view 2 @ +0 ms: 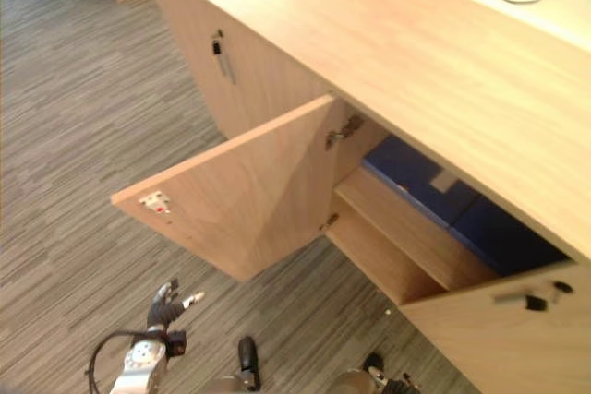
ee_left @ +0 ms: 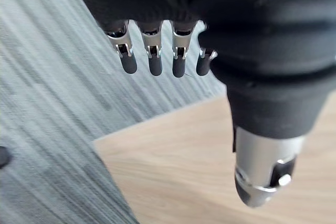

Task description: Walk over to the cabinet, pick up the folder, carry it to the office cabinet, place the folder inside the office cabinet, then close the office cabinet door

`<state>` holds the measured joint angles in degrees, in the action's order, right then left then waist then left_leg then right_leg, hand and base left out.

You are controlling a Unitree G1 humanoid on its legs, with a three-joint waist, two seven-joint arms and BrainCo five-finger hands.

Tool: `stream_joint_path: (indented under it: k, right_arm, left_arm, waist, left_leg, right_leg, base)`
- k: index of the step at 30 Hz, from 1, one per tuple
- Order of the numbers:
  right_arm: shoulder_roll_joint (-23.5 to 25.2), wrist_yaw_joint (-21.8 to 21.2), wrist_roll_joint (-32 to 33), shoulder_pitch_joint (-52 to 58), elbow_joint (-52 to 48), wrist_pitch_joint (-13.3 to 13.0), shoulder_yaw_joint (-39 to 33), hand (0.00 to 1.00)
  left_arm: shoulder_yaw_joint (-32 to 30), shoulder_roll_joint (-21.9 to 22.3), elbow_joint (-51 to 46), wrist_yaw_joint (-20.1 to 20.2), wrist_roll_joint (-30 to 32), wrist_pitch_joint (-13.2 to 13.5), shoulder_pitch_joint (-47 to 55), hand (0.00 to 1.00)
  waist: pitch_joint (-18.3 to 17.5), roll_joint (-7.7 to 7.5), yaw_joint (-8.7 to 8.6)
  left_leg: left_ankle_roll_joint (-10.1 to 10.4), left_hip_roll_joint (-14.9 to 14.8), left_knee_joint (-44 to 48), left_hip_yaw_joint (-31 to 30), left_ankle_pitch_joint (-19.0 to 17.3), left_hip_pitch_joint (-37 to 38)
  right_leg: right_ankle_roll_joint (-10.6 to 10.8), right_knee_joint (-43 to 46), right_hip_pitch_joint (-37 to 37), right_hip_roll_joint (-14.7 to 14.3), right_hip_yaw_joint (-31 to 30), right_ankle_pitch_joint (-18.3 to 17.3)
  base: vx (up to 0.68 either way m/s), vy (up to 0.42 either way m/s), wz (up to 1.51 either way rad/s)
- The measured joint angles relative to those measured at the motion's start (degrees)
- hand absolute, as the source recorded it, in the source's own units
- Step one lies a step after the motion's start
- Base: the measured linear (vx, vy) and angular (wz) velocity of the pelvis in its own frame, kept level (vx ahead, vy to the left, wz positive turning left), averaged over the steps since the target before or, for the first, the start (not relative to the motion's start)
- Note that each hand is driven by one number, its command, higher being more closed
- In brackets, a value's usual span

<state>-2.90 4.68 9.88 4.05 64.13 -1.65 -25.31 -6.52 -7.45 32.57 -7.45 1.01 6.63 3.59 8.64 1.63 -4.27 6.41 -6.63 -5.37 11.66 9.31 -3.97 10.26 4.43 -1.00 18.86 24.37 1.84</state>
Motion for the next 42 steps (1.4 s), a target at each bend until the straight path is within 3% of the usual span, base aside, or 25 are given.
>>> stream_joint_path:
  k: [2, 5, 9, 17, 26, 32, 37, 40, 42]
  right_arm:
    - [-0.2, -0.1, 0.0, 0.2, -0.1, 0.1, 0.8, 0.0]
    - [-0.2, -0.2, 0.1, 1.4, -0.3, 0.3, 2.0, 0.0]
    - [0.4, -0.2, 0.2, 2.9, -1.0, 0.3, 2.0, 0.0]
    - [0.5, -0.6, 1.0, 2.8, -1.0, 0.2, 3.0, 0.0]
    - [0.4, -0.8, 0.9, 2.8, -0.7, 0.3, 4.2, 0.0]
    - [0.5, -0.8, 0.2, 3.3, -0.7, 0.4, 4.1, 0.0]
    - [0.5, -1.1, -0.1, 3.3, 0.1, 0.4, 4.2, 0.0]
    - [0.0, -2.1, -0.2, 3.1, 1.0, 0.5, 4.2, 0.0]
    - [-0.4, -3.1, -1.1, 2.7, 1.7, 0.5, 4.2, 0.0]
  left_arm:
    - [1.0, 0.2, -0.6, -0.1, 1.3, 0.0, -2.4, 0.0]
    - [2.6, 0.6, -1.8, -0.2, 3.1, -0.2, -4.1, 0.0]
    - [3.1, 0.0, -3.9, -0.2, 4.4, -0.6, -7.6, 0.0]
    - [2.6, -4.6, 0.9, -2.3, 1.6, -1.4, -15.7, 0.0]
    - [4.0, -4.6, 1.7, -1.9, -2.1, -1.1, -15.4, 0.0]
    - [8.7, -3.5, 3.0, 2.7, -3.7, -0.5, -7.6, 0.0]
    - [8.5, -3.3, 15.7, 7.4, -4.3, -0.7, -2.7, 0.0]
    - [3.8, -3.5, 22.4, 10.5, -4.1, -1.3, 0.3, 0.0]
    - [-3.0, -4.8, 26.4, 11.6, -3.4, -2.3, 2.2, 0.0]
  waist:
    - [-0.3, 0.32, -0.33]
    - [-1.2, 0.31, -1.58]
    - [-2.6, -0.11, -1.64]
    - [-3.4, -0.7, -2.31]
    - [-4.0, -1.11, -2.27]
    - [-4.4, -1.66, -1.06]
    - [-5.0, -2.45, -0.28]
    - [-5.2, -2.46, 0.1]
    - [-5.9, -2.46, 0.54]
  left_leg:
    - [0.8, -1.8, 0.0, 1.0, 0.4, 0.2]
    - [2.0, -4.6, 0.0, 2.0, 0.6, 1.0]
    - [2.8, -6.9, 0.0, 3.9, 0.3, 1.0]
    - [3.7, -7.2, 0.0, 7.3, 0.3, 2.8]
    - [3.8, -7.3, 0.0, 7.0, 0.3, 3.2]
    - [3.7, -7.3, 0.0, 6.4, 0.3, 3.1]
    - [3.7, -7.2, 0.0, 5.7, 0.3, 3.0]
    - [3.7, -7.1, 0.0, 4.5, 0.3, 3.1]
    - [3.7, -7.1, 0.0, 4.4, 0.3, 3.1]
  right_leg:
    - [0.4, -0.9, -0.3, -1.9, -1.1, -0.6]
    - [-0.7, -0.9, -0.4, -4.6, -1.8, -1.3]
    - [-1.5, -1.1, -1.7, -6.9, -3.5, -1.5]
    - [-1.9, -1.5, -1.8, -7.4, -6.2, -0.9]
    - [-2.1, -1.0, -1.6, -7.5, -6.2, -1.0]
    - [-2.4, -1.0, -1.4, -7.4, -5.8, -1.3]
    - [-2.3, -1.1, -0.9, -7.4, -5.1, -1.3]
    - [-2.0, -1.1, 0.1, -7.3, -3.9, -1.6]
    - [-2.0, -1.1, 0.2, -7.2, -3.8, -1.6]
  base:
    - [-0.05, -0.131, -0.41]
    - [-0.06, -0.132, -0.28]
    - [-0.02, -0.054, -0.25]
    - [0.03, 0.01, -0.17]
    - [-0.04, 0.014, -0.01]
    - [-0.03, 0.011, 0.03]
    - [0.0, 0.011, 0.08]
    - [-0.01, 0.013, 0.18]
    - [-0.01, 0.015, 0.04]
